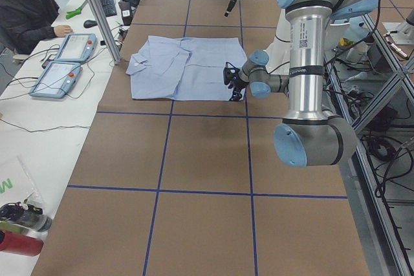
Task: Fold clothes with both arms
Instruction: 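Lower both grippers to the shirt's bottom hem corners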
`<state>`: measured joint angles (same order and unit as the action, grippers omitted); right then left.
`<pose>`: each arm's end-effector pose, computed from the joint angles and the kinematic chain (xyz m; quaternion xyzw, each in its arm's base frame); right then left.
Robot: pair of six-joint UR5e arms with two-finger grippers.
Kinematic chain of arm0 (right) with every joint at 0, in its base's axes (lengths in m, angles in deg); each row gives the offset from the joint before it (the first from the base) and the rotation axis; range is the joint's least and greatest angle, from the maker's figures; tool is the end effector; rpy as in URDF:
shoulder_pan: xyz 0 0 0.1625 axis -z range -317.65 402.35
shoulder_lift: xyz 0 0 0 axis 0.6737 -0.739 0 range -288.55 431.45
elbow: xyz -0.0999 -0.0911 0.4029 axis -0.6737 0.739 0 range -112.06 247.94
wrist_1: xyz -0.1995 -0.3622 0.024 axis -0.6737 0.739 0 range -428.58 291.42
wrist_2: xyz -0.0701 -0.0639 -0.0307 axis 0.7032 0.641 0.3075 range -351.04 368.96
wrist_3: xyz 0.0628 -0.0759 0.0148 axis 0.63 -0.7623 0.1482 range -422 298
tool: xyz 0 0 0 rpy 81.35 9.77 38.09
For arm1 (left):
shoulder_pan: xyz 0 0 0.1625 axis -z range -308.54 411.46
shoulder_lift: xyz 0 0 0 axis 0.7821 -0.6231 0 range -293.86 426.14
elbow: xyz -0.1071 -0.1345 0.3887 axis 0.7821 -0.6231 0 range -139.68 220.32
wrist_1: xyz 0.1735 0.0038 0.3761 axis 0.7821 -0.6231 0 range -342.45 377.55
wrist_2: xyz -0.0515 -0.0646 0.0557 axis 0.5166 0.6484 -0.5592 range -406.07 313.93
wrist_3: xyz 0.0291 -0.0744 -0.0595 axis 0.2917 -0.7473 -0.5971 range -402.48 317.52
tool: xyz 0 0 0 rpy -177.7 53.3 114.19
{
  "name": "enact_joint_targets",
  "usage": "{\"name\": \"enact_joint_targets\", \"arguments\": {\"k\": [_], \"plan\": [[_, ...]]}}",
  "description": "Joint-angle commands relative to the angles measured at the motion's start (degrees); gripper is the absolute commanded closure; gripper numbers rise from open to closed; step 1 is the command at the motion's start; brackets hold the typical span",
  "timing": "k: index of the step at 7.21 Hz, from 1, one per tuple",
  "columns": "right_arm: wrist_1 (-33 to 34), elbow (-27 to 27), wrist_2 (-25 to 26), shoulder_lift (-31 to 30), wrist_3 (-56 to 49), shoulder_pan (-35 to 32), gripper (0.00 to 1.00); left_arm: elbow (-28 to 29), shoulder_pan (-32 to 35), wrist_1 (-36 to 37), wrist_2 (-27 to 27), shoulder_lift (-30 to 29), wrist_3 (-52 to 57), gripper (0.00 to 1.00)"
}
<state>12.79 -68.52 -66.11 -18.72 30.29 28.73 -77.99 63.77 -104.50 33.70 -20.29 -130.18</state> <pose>-0.3569 -0.2500 0.2777 0.1599 -0.4437 0.1811 0.8630 0.4233 -0.2470 0.3930 0.1380 0.4598 -0.1187 0.8692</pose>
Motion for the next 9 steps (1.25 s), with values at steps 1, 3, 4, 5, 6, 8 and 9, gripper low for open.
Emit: {"name": "enact_joint_targets", "arguments": {"k": [1,3,4,5,6,8,9], "plan": [[-0.07,0.05,0.1,0.0,0.0,0.0,0.0,1.59,-1.32,0.15,0.03,-1.73,-0.01,0.44],[-0.07,0.05,0.1,-0.09,0.0,0.0,0.0,1.59,-2.38,0.32,0.03,-1.64,-0.01,0.45],[-0.07,0.05,0.19,-0.09,0.0,0.0,0.0,1.51,-2.47,0.5,0.03,-1.55,0.08,0.45],[-0.07,0.05,0.19,-0.09,0.0,0.0,0.0,1.5,-2.64,0.58,0.12,-1.55,0.08,0.45],[-0.07,0.05,0.19,-0.09,0.0,0.0,0.0,1.68,-3.25,0.76,0.03,-1.47,0.08,0.45],[0.02,0.14,0.19,-0.18,0.0,0.0,0.0,1.77,-3.78,0.76,0.12,-1.38,0.08,0.47],[0.02,0.14,0.19,-0.18,0.0,0.0,0.0,1.77,-3.79,0.76,0.12,-1.38,0.08,0.47]]}}
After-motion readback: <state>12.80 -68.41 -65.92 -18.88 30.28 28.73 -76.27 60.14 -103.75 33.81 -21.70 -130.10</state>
